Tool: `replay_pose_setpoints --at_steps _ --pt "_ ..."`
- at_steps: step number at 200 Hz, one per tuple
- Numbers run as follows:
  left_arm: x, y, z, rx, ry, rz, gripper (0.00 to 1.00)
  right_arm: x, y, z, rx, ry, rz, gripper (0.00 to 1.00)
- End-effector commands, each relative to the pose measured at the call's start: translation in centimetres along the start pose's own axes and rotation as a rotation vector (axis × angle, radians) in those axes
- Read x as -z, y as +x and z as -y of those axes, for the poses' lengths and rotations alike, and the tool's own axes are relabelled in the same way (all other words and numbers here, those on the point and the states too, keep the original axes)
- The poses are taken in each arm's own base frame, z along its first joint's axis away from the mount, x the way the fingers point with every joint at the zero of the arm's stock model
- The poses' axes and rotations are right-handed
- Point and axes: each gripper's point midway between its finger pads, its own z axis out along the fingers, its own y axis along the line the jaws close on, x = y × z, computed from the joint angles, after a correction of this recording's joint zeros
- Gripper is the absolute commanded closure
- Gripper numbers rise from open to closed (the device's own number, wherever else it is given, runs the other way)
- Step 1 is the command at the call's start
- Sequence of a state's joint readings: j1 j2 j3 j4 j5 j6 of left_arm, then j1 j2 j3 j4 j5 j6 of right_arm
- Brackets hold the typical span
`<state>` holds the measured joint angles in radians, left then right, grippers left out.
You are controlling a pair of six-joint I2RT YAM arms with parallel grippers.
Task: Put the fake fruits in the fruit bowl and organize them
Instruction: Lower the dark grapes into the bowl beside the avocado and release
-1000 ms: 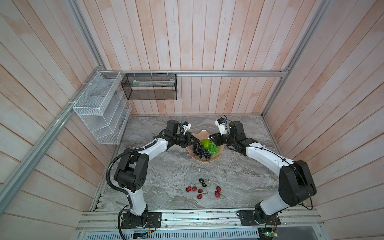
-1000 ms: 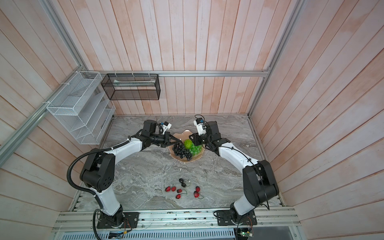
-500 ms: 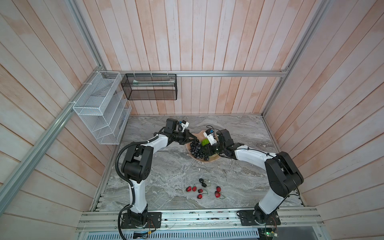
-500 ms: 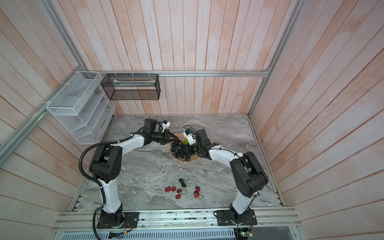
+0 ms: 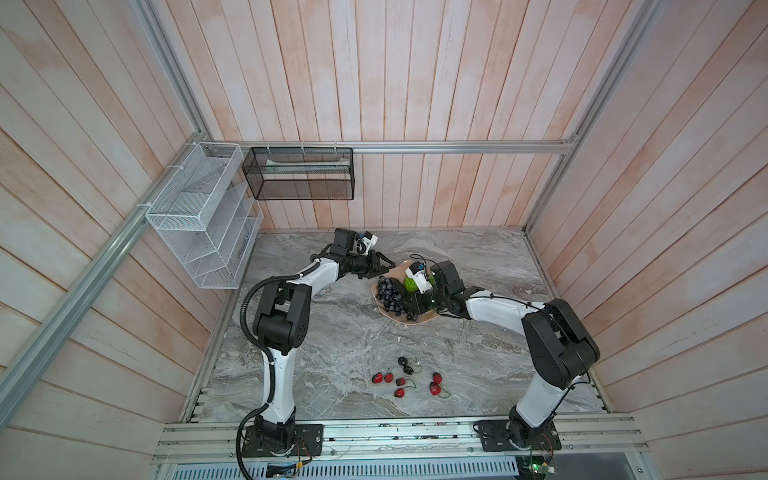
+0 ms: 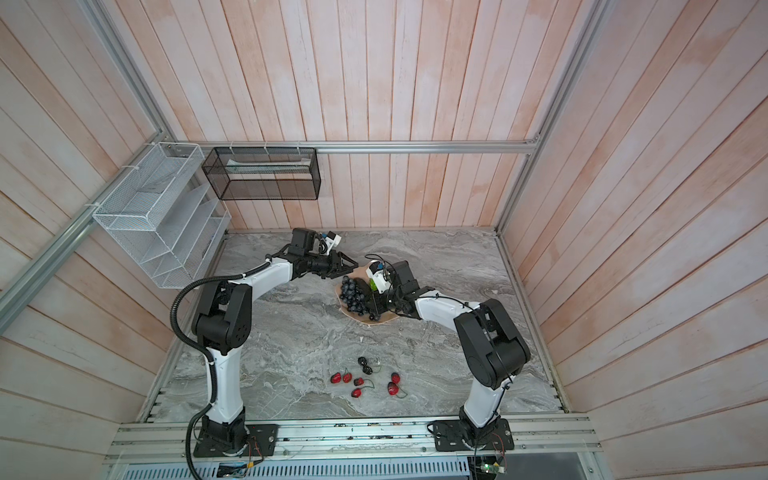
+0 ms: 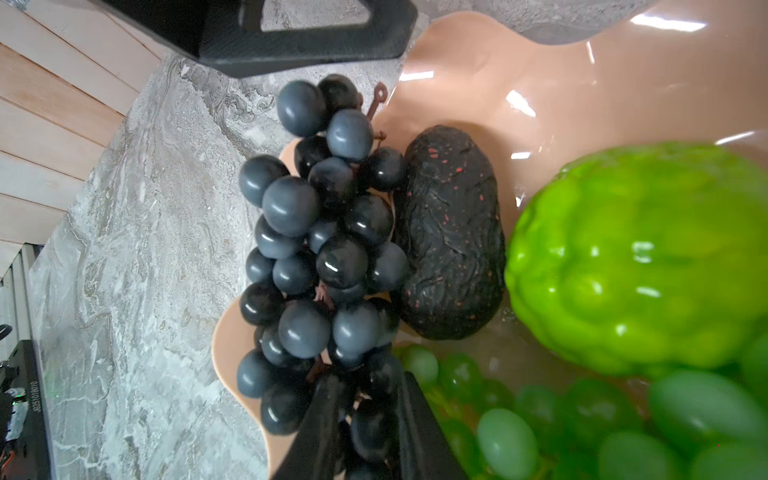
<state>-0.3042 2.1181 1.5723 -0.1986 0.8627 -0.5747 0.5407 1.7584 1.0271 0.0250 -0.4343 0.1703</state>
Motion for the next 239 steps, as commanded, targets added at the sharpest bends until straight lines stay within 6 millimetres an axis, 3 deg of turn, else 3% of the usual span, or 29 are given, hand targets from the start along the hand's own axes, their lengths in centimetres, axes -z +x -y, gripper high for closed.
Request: replay_pose_setpoints --at_steps 1,27,51,90,131,196,239 --pt "2.2 -1.0 0.6 -0.068 -0.106 0.039 0.54 1.5 -2.4 -0.4 0.032 0.026 0.045 0.73" --pt "4.2 -0.2 0.7 -0.096 -0.245 0.065 0.54 3.5 -4.2 -0.5 0.005 0.033 0.1 0.73" --pt "5.3 2.1 0.5 -0.087 -0.32 0.067 0.68 5.0 -5.1 -0.2 -0.031 0.035 0.146 0.73" --pt "4.3 5.1 -0.1 -0.063 -0.329 0.042 0.8 4.1 -4.6 0.0 -0.051 0.015 0.127 0.73" --pt "2.8 4.5 -1.6 -0.07 -0.351 0.039 0.82 2.9 -3.1 -0.1 -0.06 0.005 0.092 0.75" --pt "0.4 2.9 -2.3 -0.081 -0.302 0.029 0.82 1.1 -0.4 1.1 -0.083 0.018 0.023 0.75" --pt "-0.3 2.8 -2.9 -0.075 -0.295 0.009 0.82 1.2 -1.0 1.2 -0.063 0.034 0.013 0.75"
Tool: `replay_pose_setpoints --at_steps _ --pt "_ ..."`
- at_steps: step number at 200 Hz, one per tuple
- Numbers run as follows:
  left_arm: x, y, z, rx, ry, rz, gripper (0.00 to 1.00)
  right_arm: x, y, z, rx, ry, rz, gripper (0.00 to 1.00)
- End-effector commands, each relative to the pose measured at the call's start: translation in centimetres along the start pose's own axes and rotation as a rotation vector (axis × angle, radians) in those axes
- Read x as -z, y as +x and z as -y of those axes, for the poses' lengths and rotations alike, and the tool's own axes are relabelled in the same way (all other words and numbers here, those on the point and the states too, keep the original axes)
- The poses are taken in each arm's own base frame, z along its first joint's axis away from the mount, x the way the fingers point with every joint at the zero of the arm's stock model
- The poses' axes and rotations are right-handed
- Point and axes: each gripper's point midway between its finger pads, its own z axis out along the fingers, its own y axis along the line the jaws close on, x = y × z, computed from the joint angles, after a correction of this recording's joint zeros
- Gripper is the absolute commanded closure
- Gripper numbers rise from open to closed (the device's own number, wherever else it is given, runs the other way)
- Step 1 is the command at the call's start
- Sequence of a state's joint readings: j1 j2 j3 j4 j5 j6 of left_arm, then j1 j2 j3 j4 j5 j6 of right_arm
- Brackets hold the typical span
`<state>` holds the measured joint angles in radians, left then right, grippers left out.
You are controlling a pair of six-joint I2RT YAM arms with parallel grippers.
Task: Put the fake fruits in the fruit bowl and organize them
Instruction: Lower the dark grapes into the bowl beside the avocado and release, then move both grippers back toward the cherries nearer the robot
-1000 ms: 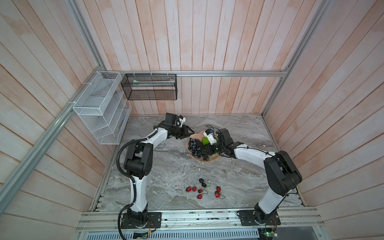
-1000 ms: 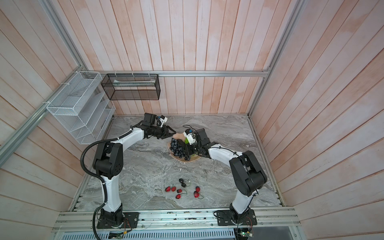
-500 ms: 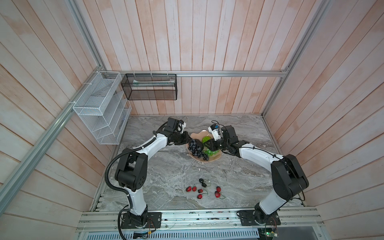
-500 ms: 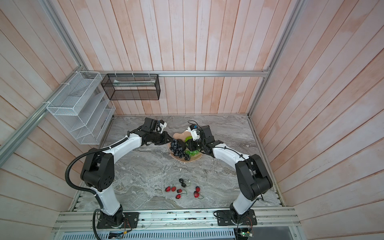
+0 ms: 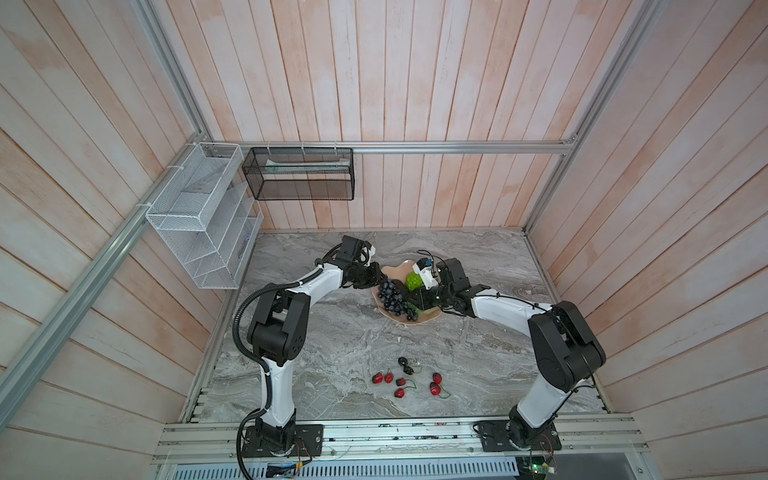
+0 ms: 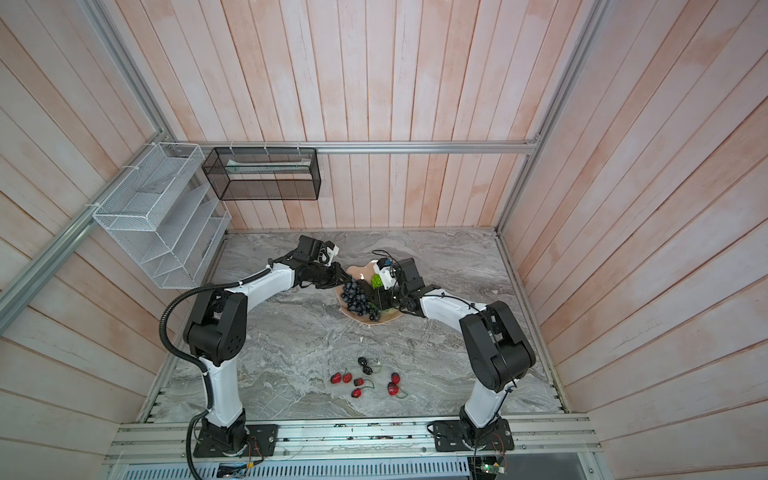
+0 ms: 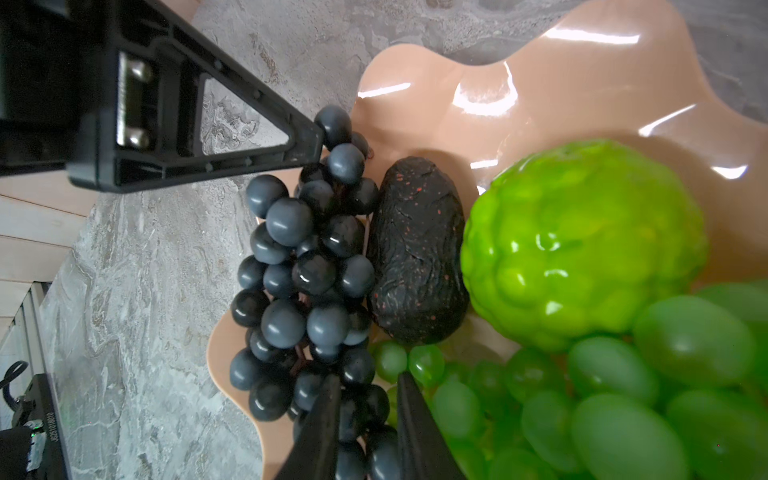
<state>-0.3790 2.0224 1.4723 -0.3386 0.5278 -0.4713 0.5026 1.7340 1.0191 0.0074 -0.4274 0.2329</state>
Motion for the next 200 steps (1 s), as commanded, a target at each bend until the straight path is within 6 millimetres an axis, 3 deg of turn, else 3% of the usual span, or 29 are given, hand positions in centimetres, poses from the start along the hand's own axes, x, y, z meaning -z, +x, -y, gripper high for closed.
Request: replay_pose_setpoints --at_steps 1,48,79,102,127,157,200 --pt "-0.4 -0.5 0.2 -0.024 0.023 -0.001 0.82 0.1 -0.6 -0.3 0.026 0.004 -0.003 0.75" --pt "3.0 -1.9 0.6 -0.058 0.002 0.044 0.66 3.2 -3.2 -1.7 0.06 0.031 0.047 0.73" --pt "6.2 -1.5 1.8 -0.098 -0.018 0.063 0.52 6.6 -2.6 -2.6 0.024 0.05 0.083 0.69" --pt "8.0 0.4 2.7 -0.092 -0.002 0.062 0.52 8.3 0.3 -2.6 -0.066 0.083 0.064 0.66" --pt "9.1 3.4 2.8 -0.082 -0.027 0.057 0.52 9.5 5.1 -2.9 -0.132 0.154 0.004 0.62" --pt "8.9 7.8 2.9 -0.098 -0.082 0.045 0.52 10.7 10.8 -3.5 -0.202 0.243 -0.066 0.56" --pt "8.2 13.1 3.3 -0.09 -0.098 0.056 0.51 12.4 15.5 -4.5 -0.266 0.307 -0.117 0.48"
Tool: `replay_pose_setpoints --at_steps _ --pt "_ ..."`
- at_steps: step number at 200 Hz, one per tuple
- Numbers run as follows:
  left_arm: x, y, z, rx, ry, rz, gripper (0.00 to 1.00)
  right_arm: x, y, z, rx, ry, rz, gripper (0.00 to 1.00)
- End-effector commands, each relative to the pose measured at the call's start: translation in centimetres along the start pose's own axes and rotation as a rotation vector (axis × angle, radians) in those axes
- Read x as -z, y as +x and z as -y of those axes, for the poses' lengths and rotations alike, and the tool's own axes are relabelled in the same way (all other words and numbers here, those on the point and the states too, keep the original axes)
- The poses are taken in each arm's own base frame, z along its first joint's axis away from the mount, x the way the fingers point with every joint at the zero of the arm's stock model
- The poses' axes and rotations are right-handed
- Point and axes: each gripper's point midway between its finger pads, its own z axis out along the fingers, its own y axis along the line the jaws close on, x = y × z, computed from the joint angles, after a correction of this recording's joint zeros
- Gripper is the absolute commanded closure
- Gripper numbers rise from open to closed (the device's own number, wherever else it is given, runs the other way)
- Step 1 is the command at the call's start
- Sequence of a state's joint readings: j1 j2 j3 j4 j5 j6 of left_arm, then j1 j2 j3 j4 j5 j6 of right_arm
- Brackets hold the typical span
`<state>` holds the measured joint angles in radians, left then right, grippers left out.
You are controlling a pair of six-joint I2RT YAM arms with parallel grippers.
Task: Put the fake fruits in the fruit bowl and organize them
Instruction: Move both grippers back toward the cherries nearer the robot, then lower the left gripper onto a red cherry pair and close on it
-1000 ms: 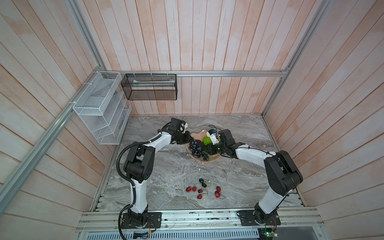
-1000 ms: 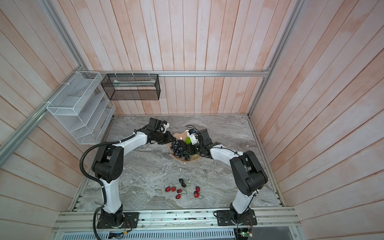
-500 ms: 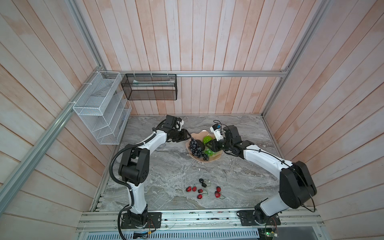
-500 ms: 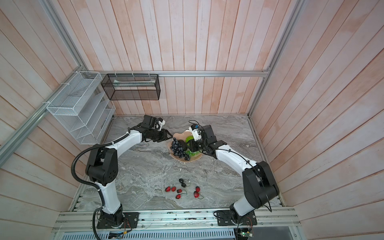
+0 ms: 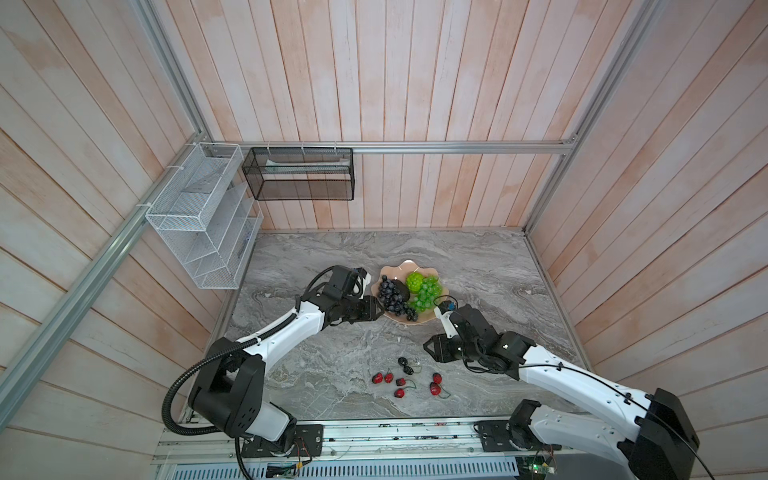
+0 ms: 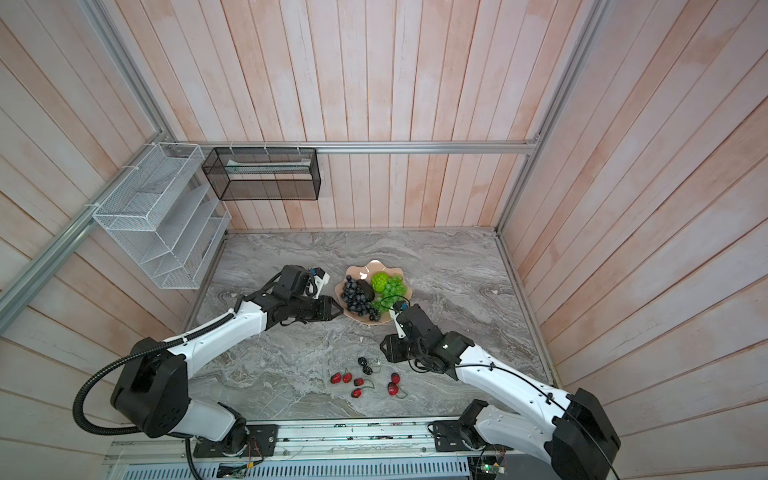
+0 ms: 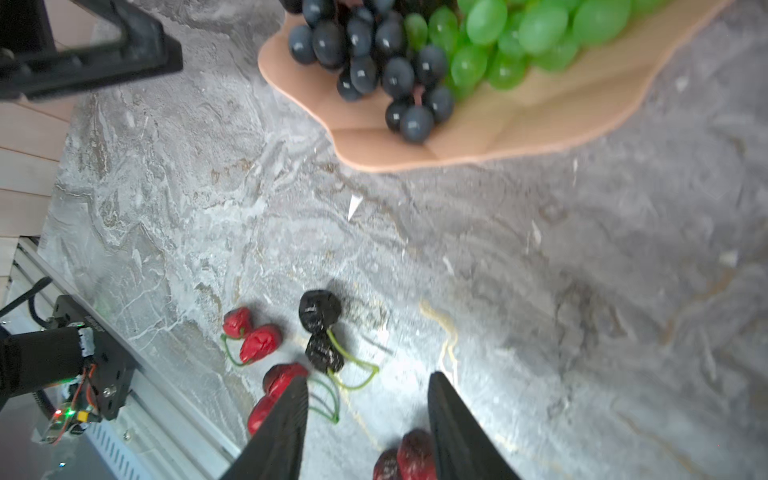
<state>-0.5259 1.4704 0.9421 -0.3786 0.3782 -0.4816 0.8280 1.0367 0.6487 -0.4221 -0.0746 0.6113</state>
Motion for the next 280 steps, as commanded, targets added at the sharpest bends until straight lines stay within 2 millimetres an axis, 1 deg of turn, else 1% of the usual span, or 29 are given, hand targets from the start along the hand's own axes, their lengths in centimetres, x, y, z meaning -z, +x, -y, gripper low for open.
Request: replay_pose_setpoints --at_steps 1,17,31,41,52,69,82,94,122,145,166,192,212,221,236,267,280 --pt "0.4 0.1 0.6 -0.003 -0.02 0.088 0.51 0.5 2.3 2.0 -0.102 0.12 -0.029 0.48" --pt "-0.1 2.2 1.4 -0.039 -0.005 0.055 0.46 0.4 4.1 2.0 -0.105 0.123 -0.079 0.46" --pt "-0.7 4.5 1.7 -0.062 0.007 0.001 0.46 0.0 5.5 1.9 -0.117 0.094 -0.104 0.46" --pt "-1.0 6.0 1.9 -0.085 0.002 -0.031 0.46 -0.1 6.0 1.9 -0.131 0.064 -0.1 0.46" --pt "-1.1 7.5 2.2 -0.11 0.003 -0.058 0.46 0.0 5.8 1.9 -0.153 0.041 -0.069 0.47" --pt "-1.0 9.5 2.4 -0.143 -0.014 -0.081 0.43 0.6 4.7 1.6 -0.176 0.016 0.003 0.47" --pt "-0.9 10.4 2.3 -0.15 -0.038 -0.097 0.4 0.8 3.9 1.6 -0.172 0.013 0.046 0.47" --pt "-1.1 11.0 2.3 -0.153 -0.043 -0.115 0.4 0.8 3.3 1.5 -0.153 0.015 0.068 0.47" --pt "-1.7 11.7 2.9 -0.173 -0.073 -0.147 0.4 0.1 2.9 1.5 -0.112 0.016 0.067 0.47" --pt "-2.6 12.2 2.3 -0.184 -0.145 -0.196 0.44 -0.3 2.6 1.4 -0.09 0.006 0.068 0.47" --pt "-3.4 12.7 2.7 -0.201 -0.169 -0.21 0.45 -0.5 2.2 1.7 -0.079 0.004 0.083 0.47" --pt "-4.4 12.8 1.8 -0.188 -0.228 -0.217 0.49 -0.8 1.8 2.4 -0.089 -0.009 0.097 0.47" --pt "-5.0 12.9 1.5 -0.182 -0.246 -0.232 0.54 -0.9 1.7 2.9 -0.098 -0.015 0.106 0.47" --pt "-5.2 12.9 1.4 -0.177 -0.252 -0.238 0.59 -1.0 1.6 3.1 -0.101 -0.018 0.111 0.47" --pt "-5.3 12.8 1.1 -0.172 -0.275 -0.241 0.62 -1.0 1.5 3.3 -0.105 -0.024 0.119 0.47" --pt "-5.3 12.7 1.2 -0.172 -0.287 -0.251 0.76 -1.2 1.6 3.9 -0.114 -0.03 0.126 0.47" --pt "-5.2 12.7 1.2 -0.171 -0.291 -0.253 0.84 -1.2 1.3 3.9 -0.115 -0.035 0.135 0.47"
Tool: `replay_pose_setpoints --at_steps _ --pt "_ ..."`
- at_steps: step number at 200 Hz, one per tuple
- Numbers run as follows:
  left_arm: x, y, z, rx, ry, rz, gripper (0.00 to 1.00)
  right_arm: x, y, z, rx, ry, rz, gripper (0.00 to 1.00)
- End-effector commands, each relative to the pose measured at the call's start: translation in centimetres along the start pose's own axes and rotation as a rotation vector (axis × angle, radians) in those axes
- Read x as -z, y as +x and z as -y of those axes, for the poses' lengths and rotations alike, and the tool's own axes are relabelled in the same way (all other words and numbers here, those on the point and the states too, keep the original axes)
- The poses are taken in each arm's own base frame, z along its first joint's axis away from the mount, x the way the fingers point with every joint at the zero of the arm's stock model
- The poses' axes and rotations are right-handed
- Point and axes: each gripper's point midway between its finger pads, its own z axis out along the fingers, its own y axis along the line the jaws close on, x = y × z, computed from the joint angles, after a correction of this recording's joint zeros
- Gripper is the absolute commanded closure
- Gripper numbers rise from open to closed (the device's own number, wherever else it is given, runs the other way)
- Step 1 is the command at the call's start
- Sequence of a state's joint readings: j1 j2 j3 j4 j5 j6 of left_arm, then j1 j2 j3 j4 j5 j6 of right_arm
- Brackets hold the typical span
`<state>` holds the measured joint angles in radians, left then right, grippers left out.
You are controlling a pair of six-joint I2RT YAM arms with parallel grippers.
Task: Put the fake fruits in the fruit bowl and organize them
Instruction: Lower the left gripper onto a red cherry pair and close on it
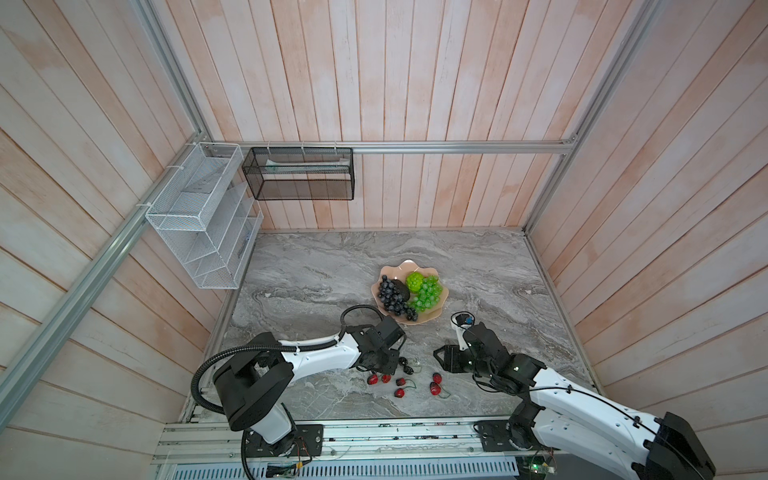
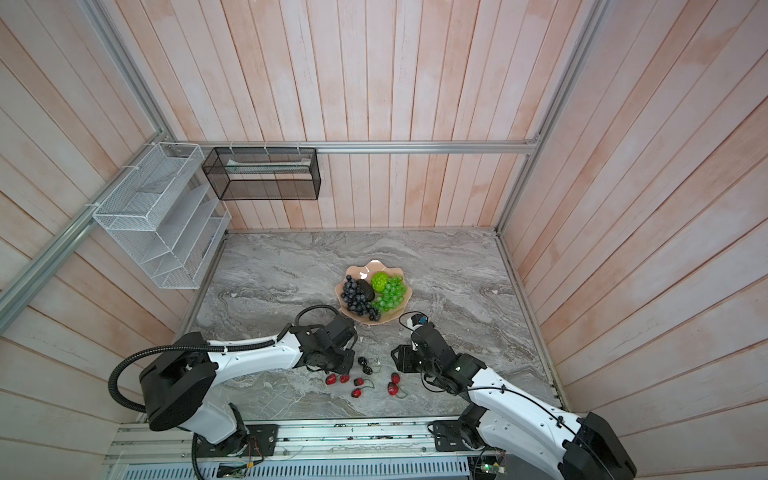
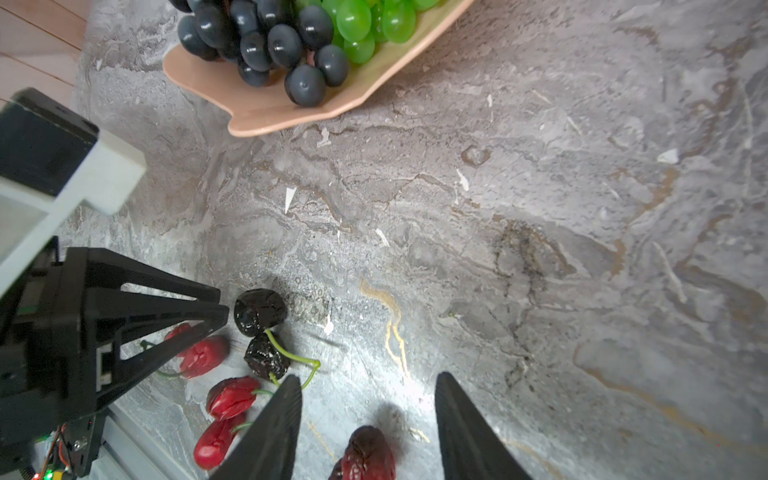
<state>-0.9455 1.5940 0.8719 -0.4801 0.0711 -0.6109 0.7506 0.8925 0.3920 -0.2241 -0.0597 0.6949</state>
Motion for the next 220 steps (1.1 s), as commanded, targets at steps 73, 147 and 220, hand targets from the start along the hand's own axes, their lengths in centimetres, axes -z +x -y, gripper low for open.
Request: replay_pose_setpoints --at_steps 73,147,220 --pt "2.0 -0.8 0.1 -0.041 -0.017 0.026 0.97 -0.4 -1.3 -0.7 0.033 -0.059 0.038 0.48" --pt "4.6 0.7 0.1 -0.183 0.035 0.046 0.45 -0.5 -2.2 -1.3 0.057 -0.067 0.045 0.48" --pt "2.6 1.5 -0.7 -0.211 0.023 0.032 0.5 -1.1 -2.2 -1.7 0.067 -0.073 0.021 0.48"
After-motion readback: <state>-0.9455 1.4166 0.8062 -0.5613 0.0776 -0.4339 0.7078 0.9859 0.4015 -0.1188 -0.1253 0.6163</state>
